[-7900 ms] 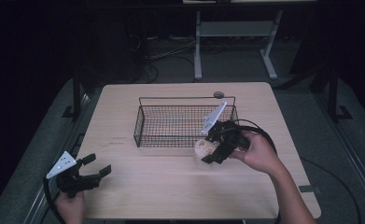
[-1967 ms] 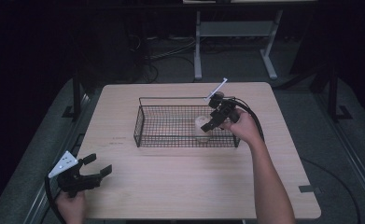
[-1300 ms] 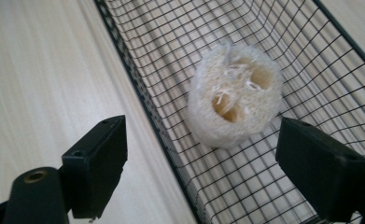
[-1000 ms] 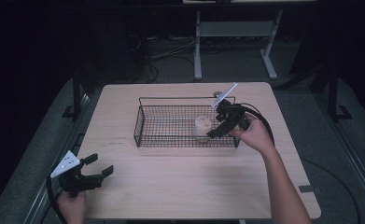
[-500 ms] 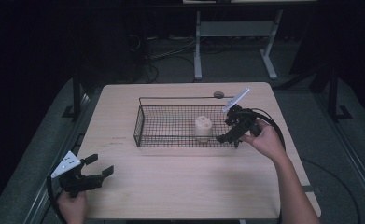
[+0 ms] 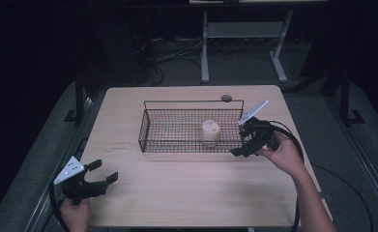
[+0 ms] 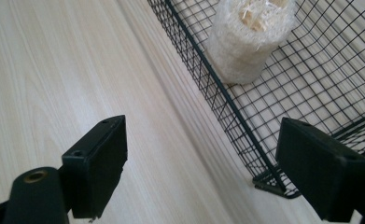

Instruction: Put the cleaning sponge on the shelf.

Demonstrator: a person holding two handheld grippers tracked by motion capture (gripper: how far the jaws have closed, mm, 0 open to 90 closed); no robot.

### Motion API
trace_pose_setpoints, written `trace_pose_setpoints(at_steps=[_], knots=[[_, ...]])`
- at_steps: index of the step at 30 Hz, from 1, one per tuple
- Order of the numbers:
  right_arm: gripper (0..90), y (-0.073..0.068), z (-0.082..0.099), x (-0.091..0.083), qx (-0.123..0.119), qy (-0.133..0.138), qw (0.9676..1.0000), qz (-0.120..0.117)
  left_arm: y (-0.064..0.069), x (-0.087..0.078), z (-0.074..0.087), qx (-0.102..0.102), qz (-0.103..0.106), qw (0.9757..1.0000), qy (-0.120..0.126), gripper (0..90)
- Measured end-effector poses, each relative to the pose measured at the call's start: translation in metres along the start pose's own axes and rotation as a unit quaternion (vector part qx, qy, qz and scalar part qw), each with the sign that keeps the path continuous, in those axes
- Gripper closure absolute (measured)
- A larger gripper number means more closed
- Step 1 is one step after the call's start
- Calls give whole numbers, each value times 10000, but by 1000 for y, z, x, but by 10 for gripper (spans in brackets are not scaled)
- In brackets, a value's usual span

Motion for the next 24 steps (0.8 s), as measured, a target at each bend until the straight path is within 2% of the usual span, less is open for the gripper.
trace_pose_setpoints(at_steps=[8, 24], knots=[[161, -7, 9, -4, -54, 15, 10000, -2, 1, 0, 0, 15, 2, 10000, -18, 138], [158, -24, 34, 3, -36, -19, 9999, -96, 1, 0, 1, 23, -5, 10000, -34, 138]])
Point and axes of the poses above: each handheld gripper's, and its own axes: x roughly forward along the jaws, z roughly out of its underside, y roughly to its right, the point moved 7 cm from there along x, roughly forward along the jaws, and after that the axes turned 11 degrees about z, right-handed, at the moved point
